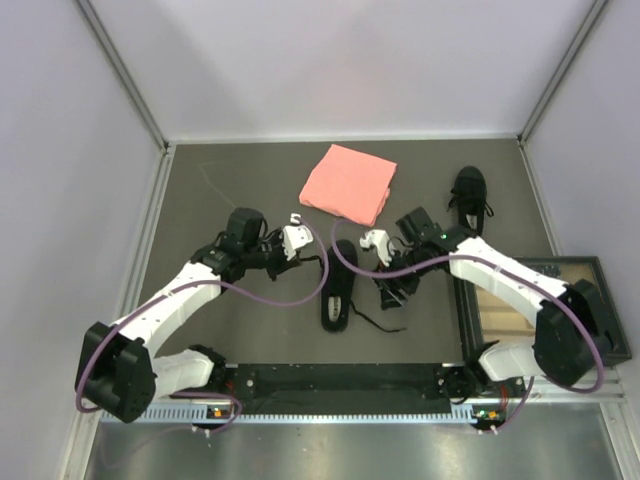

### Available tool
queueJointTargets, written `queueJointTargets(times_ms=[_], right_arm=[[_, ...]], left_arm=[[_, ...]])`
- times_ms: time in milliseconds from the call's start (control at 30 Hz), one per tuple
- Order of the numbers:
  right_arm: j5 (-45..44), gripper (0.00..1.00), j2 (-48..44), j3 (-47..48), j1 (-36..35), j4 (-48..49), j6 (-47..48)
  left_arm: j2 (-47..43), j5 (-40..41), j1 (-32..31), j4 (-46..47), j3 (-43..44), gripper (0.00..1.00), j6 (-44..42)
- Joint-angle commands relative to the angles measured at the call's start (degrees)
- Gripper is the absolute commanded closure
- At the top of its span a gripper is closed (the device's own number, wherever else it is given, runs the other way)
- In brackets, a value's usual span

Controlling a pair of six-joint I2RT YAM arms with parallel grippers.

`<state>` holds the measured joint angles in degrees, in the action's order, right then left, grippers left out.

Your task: Tie the shoes

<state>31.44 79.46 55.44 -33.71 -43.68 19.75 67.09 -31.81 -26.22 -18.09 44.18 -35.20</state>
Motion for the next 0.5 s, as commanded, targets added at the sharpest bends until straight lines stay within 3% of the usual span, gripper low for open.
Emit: queueJointTargets(times_ms=[0, 267, 467], right_arm=[[-7.00, 0.41, -5.80, -6.04, -1.18, 3.43, 6.88], [-11.48, 0.45, -6.51, -12.11, -12.23, 5.71, 8.73], [-17.55, 0.47, -0.20, -12.55, -15.15, 9.75, 6.97]], left_arm=[[-1.08, -0.79, 0.90, 3.41, -1.64, 1.00, 12.95], [-0.82, 0.70, 1.69, 5.42, -3.14, 1.00, 23.24], [-0.73, 0.35, 2.31, 5.78, -2.96, 1.00, 26.41]])
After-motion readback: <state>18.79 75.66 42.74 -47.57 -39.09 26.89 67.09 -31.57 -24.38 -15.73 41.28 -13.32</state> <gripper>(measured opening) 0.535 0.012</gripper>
